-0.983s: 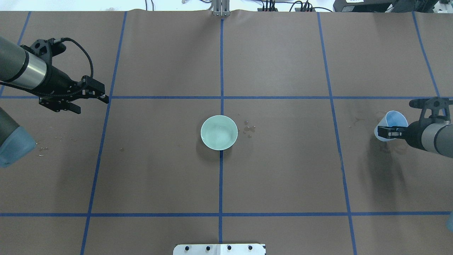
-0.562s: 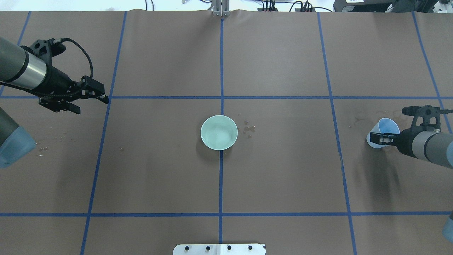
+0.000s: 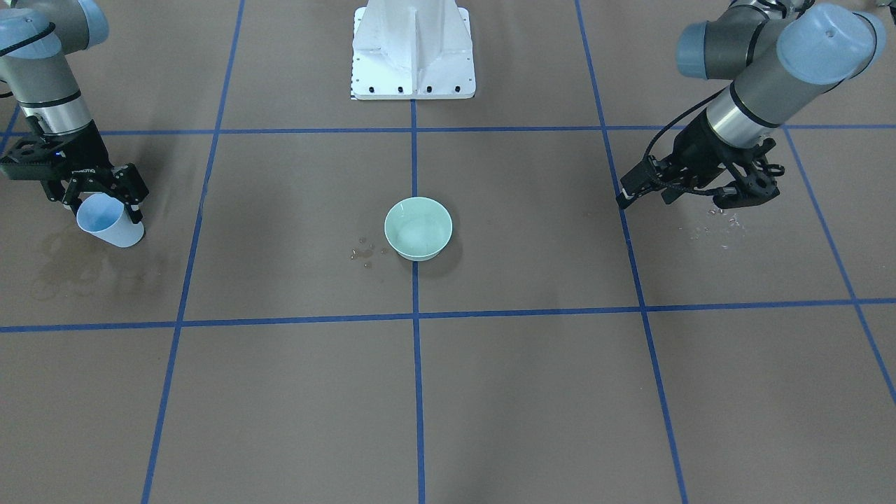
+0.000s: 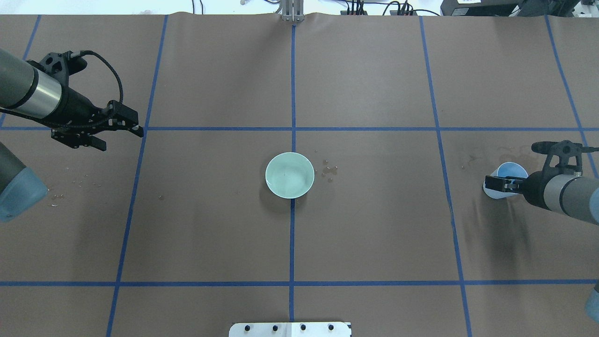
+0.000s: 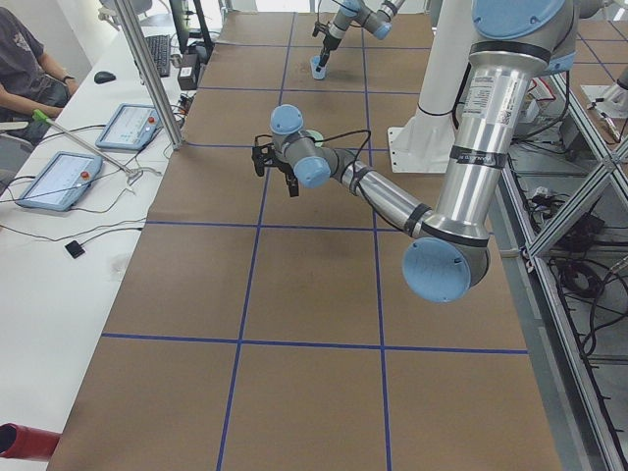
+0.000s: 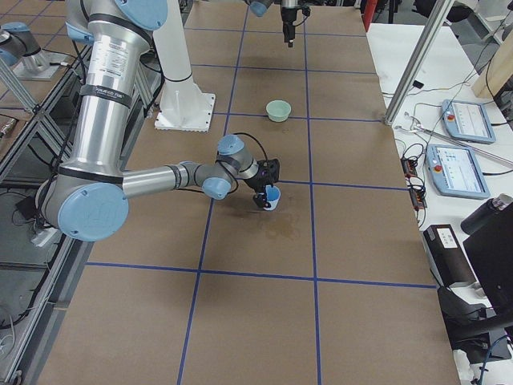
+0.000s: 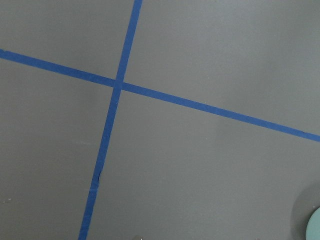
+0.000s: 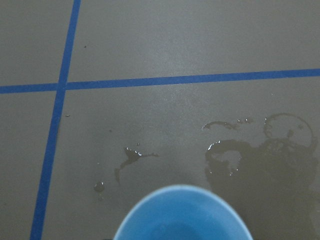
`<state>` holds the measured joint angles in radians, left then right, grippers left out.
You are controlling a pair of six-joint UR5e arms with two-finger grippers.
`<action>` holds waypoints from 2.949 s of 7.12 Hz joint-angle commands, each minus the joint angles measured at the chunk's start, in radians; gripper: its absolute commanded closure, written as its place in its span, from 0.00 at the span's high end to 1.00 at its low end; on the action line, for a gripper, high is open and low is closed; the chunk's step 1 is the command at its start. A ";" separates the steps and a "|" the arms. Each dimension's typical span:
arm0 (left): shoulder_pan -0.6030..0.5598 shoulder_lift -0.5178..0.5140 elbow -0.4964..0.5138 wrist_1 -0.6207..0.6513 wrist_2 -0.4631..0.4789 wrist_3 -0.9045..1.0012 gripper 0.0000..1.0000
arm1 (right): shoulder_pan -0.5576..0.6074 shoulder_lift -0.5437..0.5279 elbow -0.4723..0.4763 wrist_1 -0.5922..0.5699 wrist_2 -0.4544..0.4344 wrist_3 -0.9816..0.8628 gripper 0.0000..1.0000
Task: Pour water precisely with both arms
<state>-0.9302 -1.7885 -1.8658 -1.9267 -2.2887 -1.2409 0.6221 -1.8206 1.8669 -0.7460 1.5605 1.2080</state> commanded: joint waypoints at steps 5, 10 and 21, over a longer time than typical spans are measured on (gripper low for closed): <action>0.105 -0.093 0.020 0.049 0.112 -0.107 1.00 | 0.167 -0.082 0.121 -0.009 0.166 -0.118 1.00; 0.321 -0.492 0.314 0.180 0.294 -0.183 1.00 | 0.526 -0.033 0.100 -0.221 0.556 -0.591 1.00; 0.357 -0.535 0.358 0.134 0.282 -0.184 0.00 | 0.674 0.004 0.081 -0.371 0.682 -0.861 1.00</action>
<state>-0.5538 -2.3262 -1.4828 -1.7790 -1.9969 -1.4273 1.2958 -1.8170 1.9482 -1.1167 2.2427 0.3478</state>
